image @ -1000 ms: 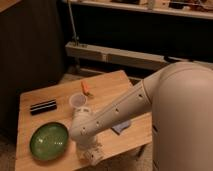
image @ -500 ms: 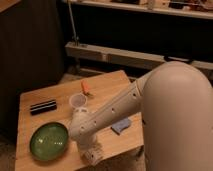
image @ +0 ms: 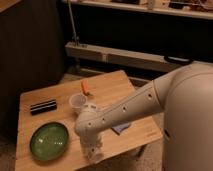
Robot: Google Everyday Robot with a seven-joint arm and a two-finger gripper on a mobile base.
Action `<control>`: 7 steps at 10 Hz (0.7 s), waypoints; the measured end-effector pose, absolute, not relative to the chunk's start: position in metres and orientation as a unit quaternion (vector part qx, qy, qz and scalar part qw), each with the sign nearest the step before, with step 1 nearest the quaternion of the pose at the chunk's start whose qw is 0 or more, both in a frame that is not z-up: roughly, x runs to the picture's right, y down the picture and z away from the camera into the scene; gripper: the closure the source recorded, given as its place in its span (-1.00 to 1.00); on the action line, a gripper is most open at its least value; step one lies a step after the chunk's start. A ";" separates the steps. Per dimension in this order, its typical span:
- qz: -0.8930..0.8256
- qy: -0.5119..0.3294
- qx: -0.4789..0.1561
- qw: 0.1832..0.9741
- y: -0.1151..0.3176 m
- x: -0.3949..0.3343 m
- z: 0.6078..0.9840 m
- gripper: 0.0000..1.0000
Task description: Place the bottle in the ceramic bowl
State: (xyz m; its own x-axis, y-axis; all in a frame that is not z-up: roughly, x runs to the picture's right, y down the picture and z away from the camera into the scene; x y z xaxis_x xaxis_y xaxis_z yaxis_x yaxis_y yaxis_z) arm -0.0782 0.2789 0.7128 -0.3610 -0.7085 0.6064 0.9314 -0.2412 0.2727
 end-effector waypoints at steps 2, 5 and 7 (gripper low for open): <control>-0.789 -0.289 -0.159 0.518 0.257 -0.099 0.681 1.00; -0.823 -0.289 -0.113 0.477 0.253 -0.146 0.621 1.00; -0.840 -0.294 -0.087 0.448 0.263 -0.178 0.593 1.00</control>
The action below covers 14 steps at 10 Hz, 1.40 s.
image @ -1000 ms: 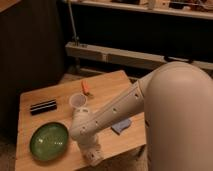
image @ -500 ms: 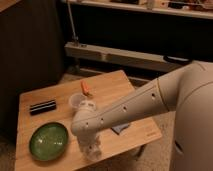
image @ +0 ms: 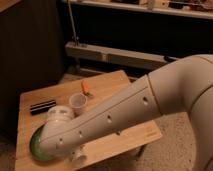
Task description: Place the bottle in the ceramic bowl
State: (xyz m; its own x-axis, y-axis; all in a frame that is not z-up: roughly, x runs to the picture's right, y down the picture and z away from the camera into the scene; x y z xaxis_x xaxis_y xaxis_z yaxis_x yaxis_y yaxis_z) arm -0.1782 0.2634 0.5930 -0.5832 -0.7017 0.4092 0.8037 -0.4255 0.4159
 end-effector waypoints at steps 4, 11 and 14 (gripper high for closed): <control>-0.857 -0.326 -0.061 0.393 0.265 -0.243 0.590 1.00; -0.801 -0.473 -0.084 0.358 0.238 -0.244 0.631 0.96; -0.777 -0.520 -0.111 0.338 0.262 -0.252 0.652 0.44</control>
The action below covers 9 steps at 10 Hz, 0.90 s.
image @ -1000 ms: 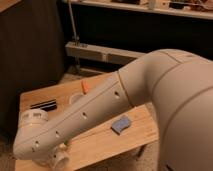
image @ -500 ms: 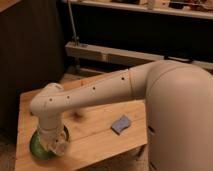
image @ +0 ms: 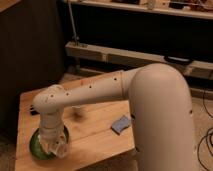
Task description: Place the bottle in the ceramic bowl
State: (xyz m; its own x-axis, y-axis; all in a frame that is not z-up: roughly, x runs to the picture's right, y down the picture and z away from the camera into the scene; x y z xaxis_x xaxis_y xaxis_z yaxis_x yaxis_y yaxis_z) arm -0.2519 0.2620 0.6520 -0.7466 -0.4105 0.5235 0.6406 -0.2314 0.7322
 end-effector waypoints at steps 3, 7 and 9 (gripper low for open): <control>-0.747 -0.560 -0.114 0.341 0.262 -0.256 0.664 -0.18; -0.736 -0.581 -0.073 0.340 0.255 -0.256 0.644 -0.60; -0.754 -0.555 -0.075 0.343 0.265 -0.255 0.645 -0.60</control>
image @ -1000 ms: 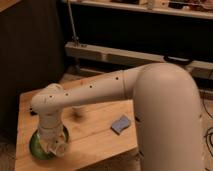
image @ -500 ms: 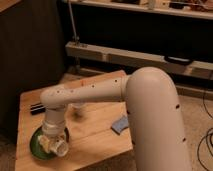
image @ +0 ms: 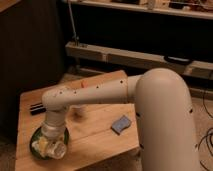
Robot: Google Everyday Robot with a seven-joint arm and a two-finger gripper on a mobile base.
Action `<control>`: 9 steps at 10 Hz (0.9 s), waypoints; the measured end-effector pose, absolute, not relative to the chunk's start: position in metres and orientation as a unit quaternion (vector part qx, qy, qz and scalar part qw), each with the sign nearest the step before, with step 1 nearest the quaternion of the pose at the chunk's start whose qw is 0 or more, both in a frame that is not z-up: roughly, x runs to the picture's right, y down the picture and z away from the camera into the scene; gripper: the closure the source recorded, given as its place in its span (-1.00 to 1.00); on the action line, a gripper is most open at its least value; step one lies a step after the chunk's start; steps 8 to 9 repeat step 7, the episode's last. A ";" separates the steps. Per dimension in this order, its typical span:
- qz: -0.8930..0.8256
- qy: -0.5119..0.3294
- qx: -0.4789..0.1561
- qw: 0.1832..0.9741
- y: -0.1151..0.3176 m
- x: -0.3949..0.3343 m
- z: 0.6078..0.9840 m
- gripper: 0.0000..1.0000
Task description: Place the bottle in the ceramic bowl
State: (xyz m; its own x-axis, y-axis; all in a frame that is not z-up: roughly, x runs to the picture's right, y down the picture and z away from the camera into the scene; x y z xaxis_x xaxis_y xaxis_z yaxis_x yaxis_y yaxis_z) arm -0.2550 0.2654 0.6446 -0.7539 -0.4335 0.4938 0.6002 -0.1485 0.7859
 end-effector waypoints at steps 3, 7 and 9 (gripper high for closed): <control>-0.778 -0.512 -0.075 0.356 0.272 -0.254 0.644 -0.60; -0.783 -0.488 -0.074 0.379 0.270 -0.247 0.646 -0.60; -0.783 -0.488 -0.074 0.379 0.270 -0.247 0.646 -0.60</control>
